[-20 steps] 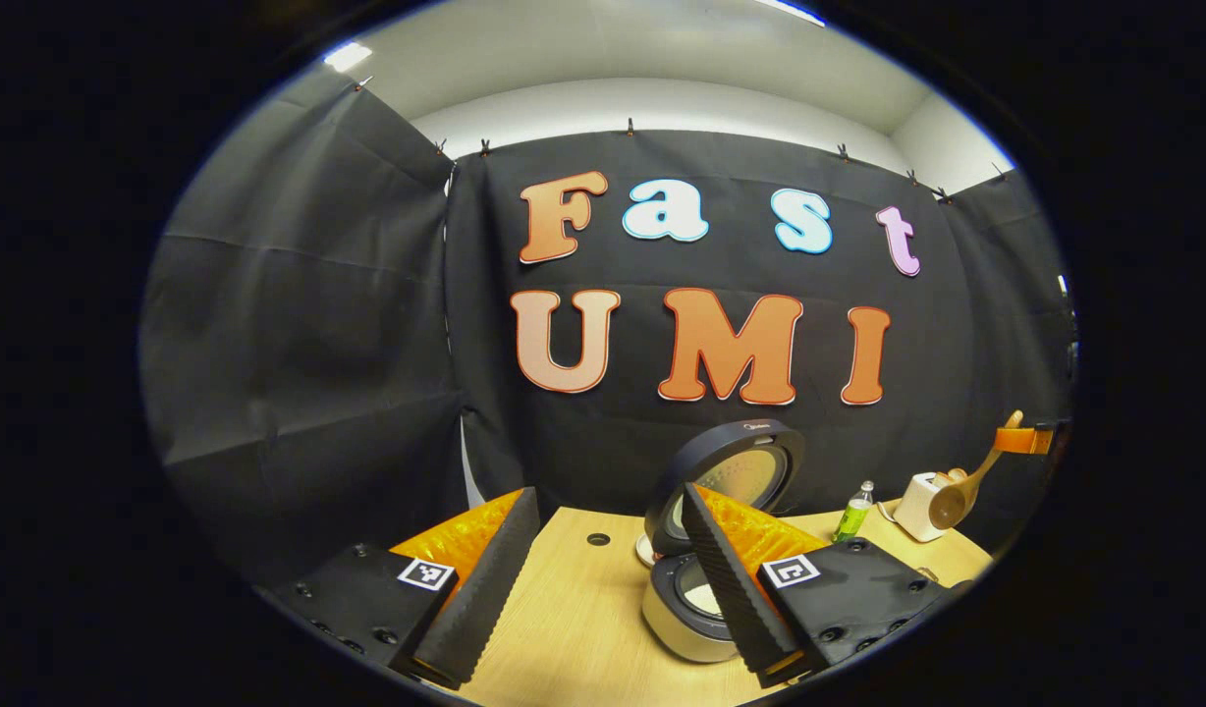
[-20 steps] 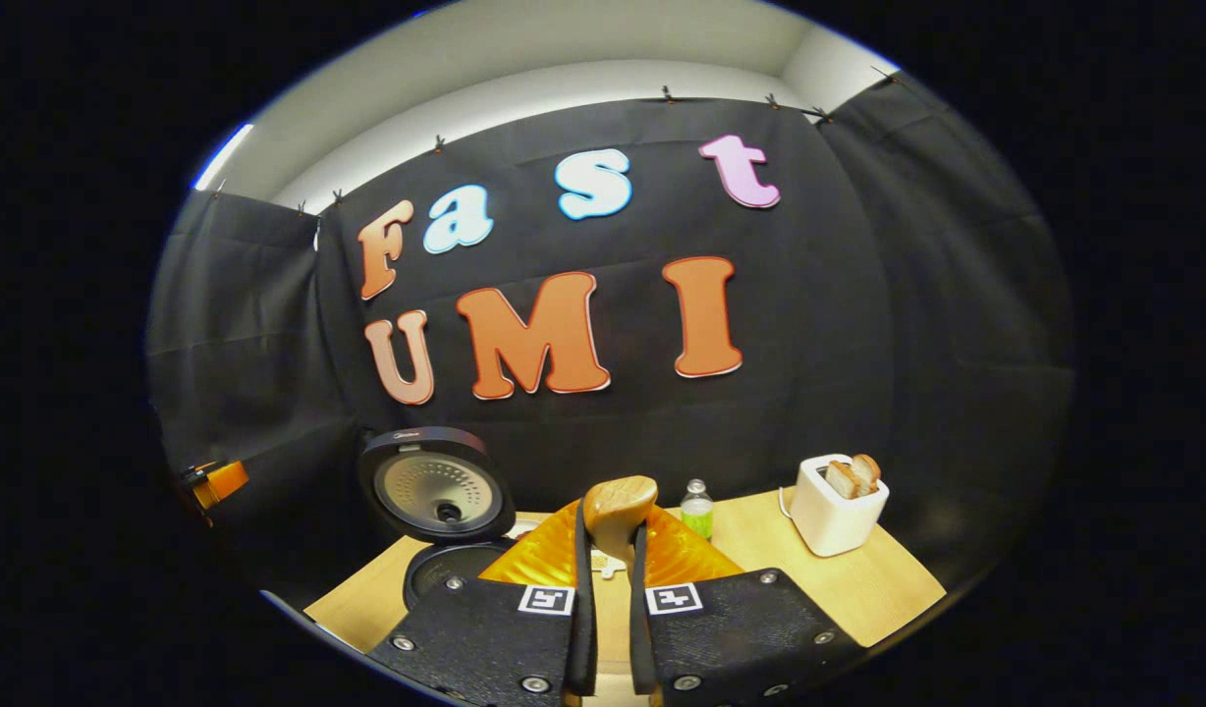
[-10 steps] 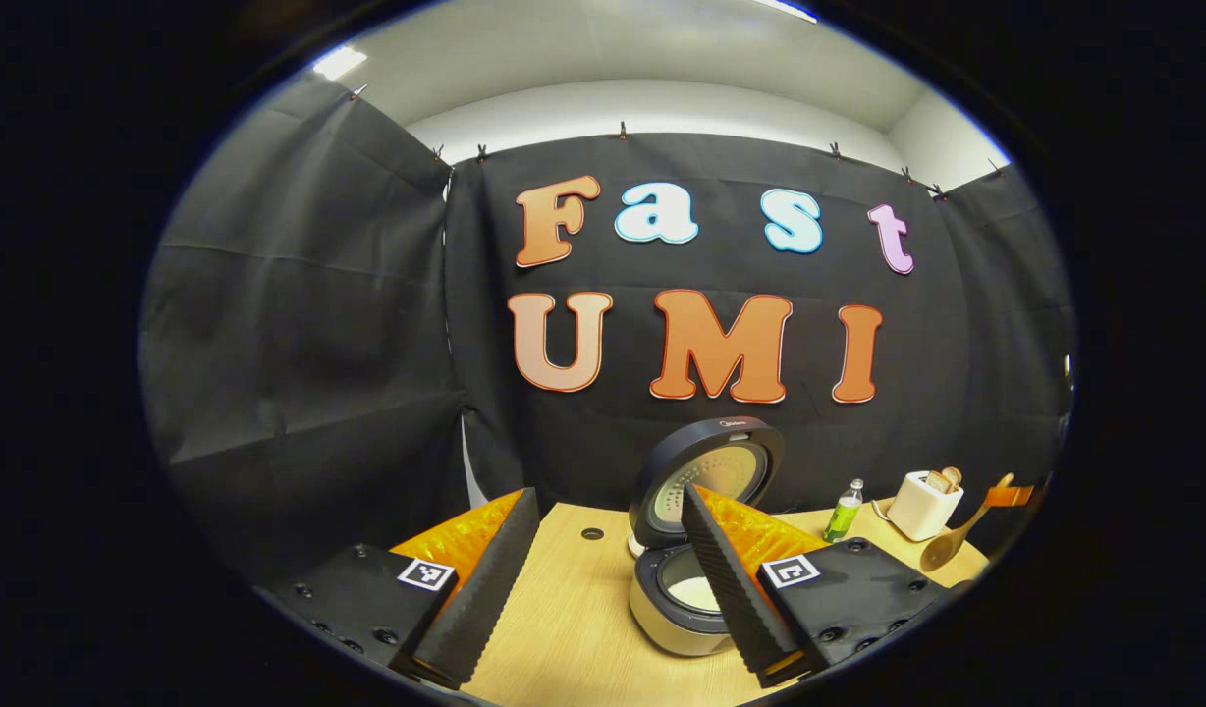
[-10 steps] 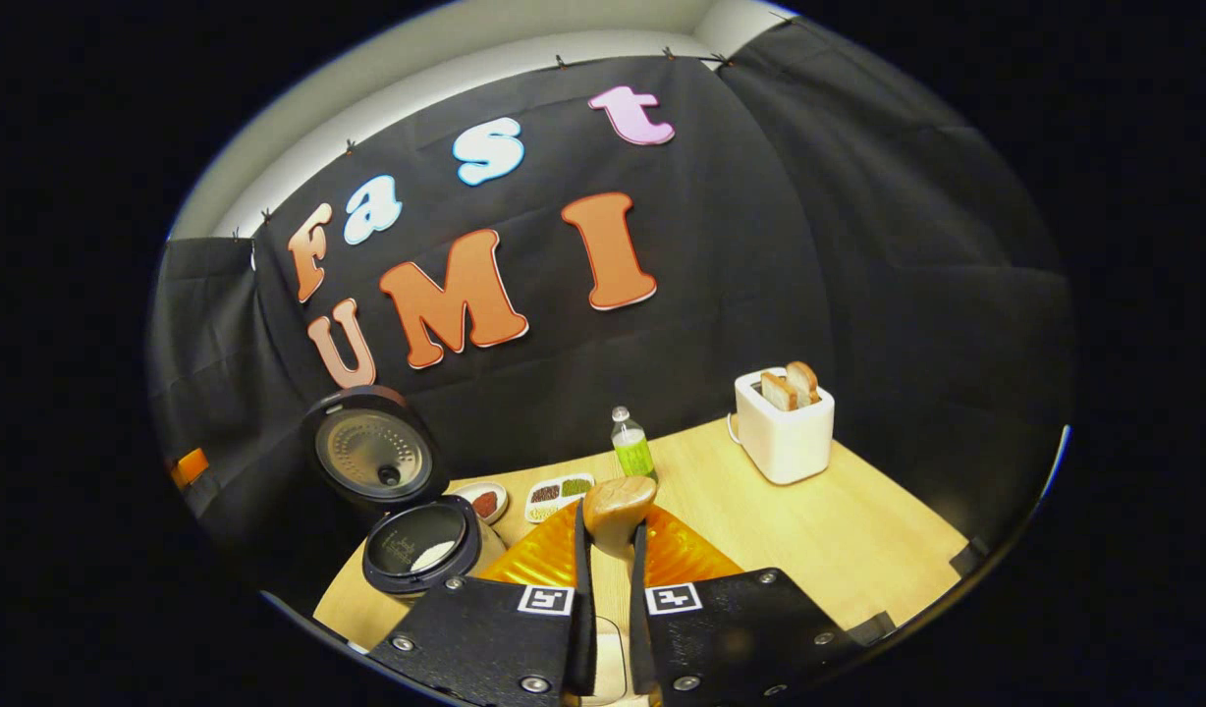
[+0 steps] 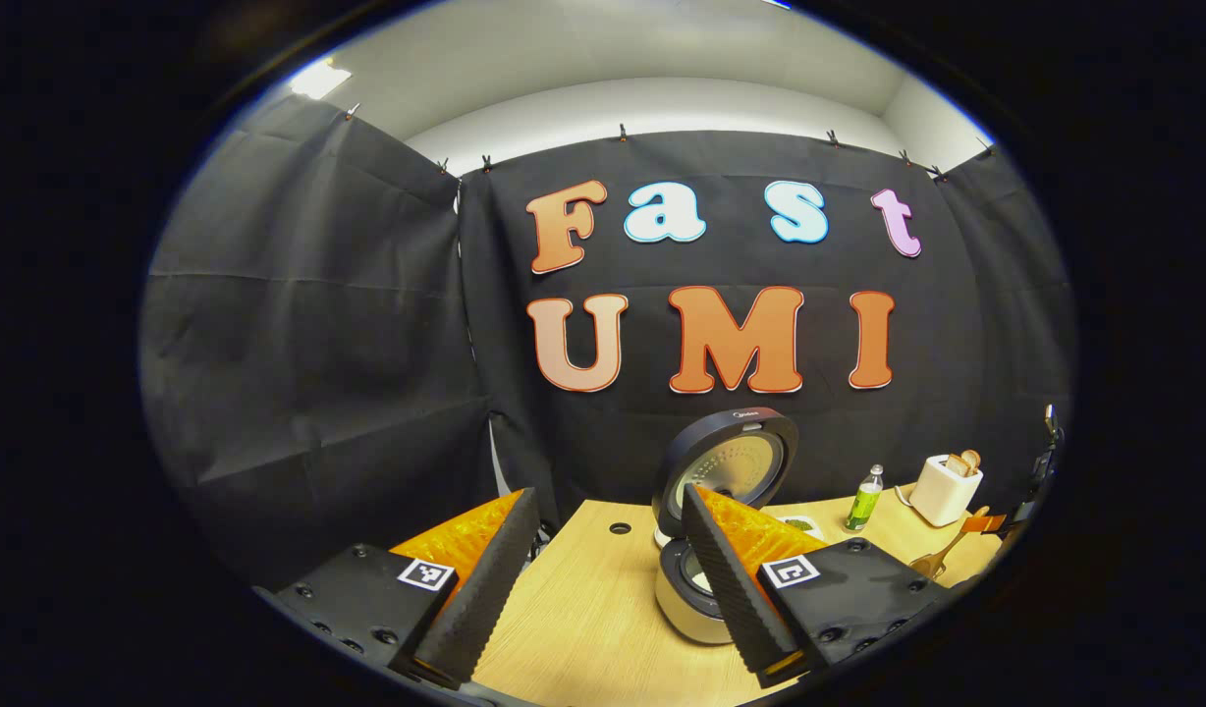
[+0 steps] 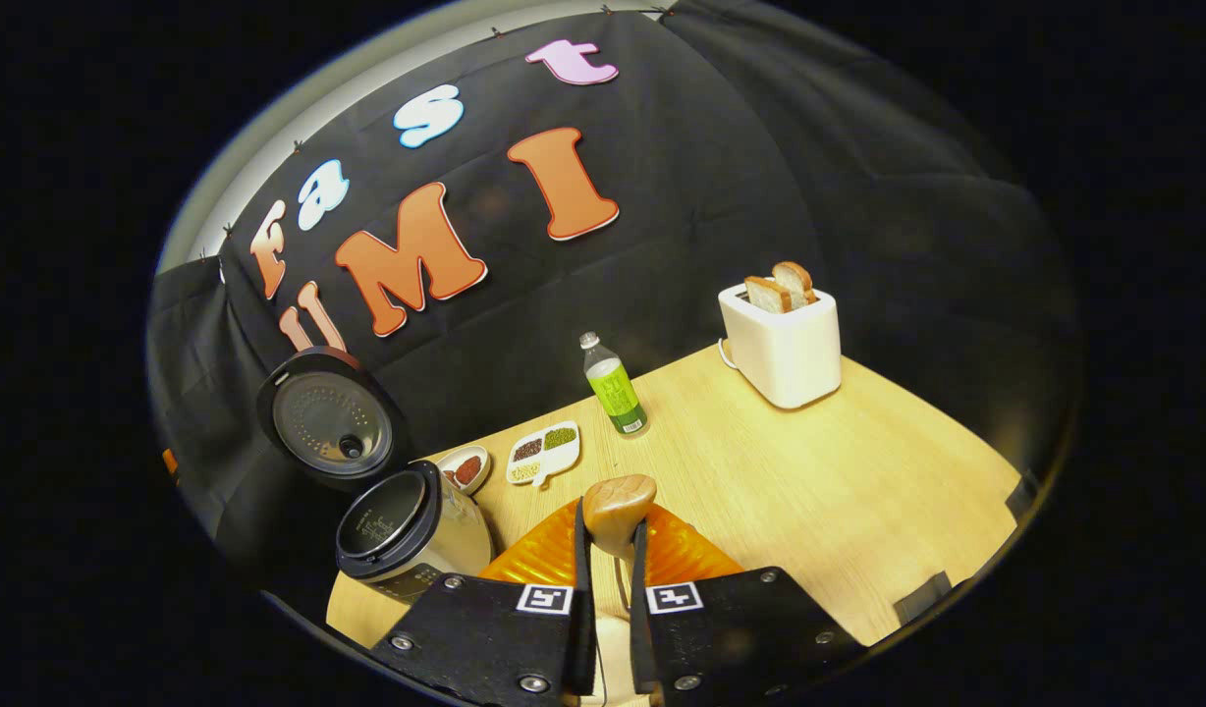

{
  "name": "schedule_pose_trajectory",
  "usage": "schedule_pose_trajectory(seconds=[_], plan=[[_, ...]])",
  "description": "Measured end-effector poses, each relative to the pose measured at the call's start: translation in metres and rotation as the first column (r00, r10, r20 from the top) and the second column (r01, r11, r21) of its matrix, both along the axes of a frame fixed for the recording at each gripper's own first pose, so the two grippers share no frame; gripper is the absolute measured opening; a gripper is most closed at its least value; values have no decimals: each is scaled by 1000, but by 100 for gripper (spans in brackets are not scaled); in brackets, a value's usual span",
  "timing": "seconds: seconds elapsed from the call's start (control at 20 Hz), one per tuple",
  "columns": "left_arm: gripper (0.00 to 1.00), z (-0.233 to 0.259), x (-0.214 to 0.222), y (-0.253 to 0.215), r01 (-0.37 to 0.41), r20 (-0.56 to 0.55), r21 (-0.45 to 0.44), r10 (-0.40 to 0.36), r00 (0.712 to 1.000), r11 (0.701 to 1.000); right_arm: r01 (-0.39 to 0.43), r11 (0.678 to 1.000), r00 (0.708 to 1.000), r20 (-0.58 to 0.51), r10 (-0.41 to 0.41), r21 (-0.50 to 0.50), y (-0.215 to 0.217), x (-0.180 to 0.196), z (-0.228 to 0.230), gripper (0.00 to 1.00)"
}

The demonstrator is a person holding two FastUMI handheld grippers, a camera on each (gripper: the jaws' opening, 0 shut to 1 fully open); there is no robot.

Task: Close the left gripper, press the button to open the rice cooker; take a wooden spoon from the chopstick holder with the right hand, scoop a spoonful of rice and pour it into the rice cooker, then put the wooden spoon back into the chopstick holder.

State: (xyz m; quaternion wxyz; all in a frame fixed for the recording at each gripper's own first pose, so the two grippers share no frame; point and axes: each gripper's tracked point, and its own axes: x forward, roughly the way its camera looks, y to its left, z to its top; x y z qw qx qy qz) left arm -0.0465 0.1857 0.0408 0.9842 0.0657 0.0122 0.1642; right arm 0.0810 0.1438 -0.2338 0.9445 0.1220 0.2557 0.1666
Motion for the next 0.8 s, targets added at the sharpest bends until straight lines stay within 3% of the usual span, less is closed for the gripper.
schedule_pose_trajectory(seconds=[0.15,0.25,0.5,0.55,0.6,0.65,0.7,0.75,0.8], plan=[[94,2,-3,1,-13,-7,14,13,1000,1000,16,1000,999,-41,-16,19,-5,7,-22,15],[100,1,-3,2,-24,-8,14,25,1000,1000,36,997,998,-54,-32,64,-9,11,-20,18],[94,1,0,-2,-25,-4,5,25,1000,1000,57,997,996,-66,-54,44,-29,18,-18,29],[94,1,3,-4,-26,-4,0,26,1000,1000,63,997,997,-57,-61,42,-33,20,-14,43],[94,0,4,-5,-25,-3,-6,25,1000,1000,64,997,997,-47,-62,38,-36,20,-6,51],[94,1,7,-8,-22,1,-11,22,1000,1000,64,998,998,-28,-64,24,-39,22,0,69],[94,0,10,-11,-16,2,-16,16,1000,1000,73,997,997,-5,-73,-4,-44,25,6,71],[98,0,14,-15,-11,1,-18,11,1000,1000,80,996,997,22,-79,-43,-50,28,11,93],[94,-1,16,-18,-11,-2,-18,11,1000,1000,92,992,995,56,-88,-88,-58,31,21,95]])
